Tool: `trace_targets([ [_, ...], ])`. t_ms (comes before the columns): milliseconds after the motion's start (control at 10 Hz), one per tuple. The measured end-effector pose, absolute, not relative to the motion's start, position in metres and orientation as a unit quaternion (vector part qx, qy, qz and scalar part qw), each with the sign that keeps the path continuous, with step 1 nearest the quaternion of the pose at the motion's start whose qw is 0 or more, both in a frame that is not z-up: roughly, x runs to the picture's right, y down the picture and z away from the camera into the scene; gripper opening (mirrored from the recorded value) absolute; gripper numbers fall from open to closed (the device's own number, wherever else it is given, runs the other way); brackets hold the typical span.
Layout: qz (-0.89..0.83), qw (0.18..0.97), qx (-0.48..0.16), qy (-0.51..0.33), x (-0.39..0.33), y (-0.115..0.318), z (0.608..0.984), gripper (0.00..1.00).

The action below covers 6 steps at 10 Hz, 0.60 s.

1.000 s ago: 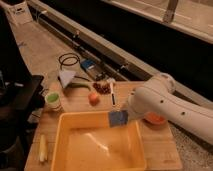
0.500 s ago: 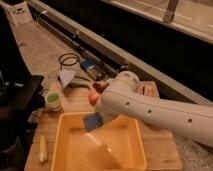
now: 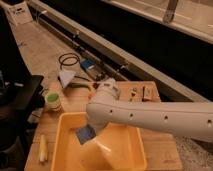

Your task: Wipe tray with sponge

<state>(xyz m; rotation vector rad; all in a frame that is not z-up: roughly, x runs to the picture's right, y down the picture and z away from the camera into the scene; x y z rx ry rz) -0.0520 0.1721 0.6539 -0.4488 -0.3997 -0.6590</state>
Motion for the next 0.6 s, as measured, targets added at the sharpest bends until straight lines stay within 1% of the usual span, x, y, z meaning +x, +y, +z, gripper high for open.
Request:
trace_targets([
  [600,-0.317,0.903,-0.221,-0.188,-0.0495,0.1715,0.6558,0.0],
])
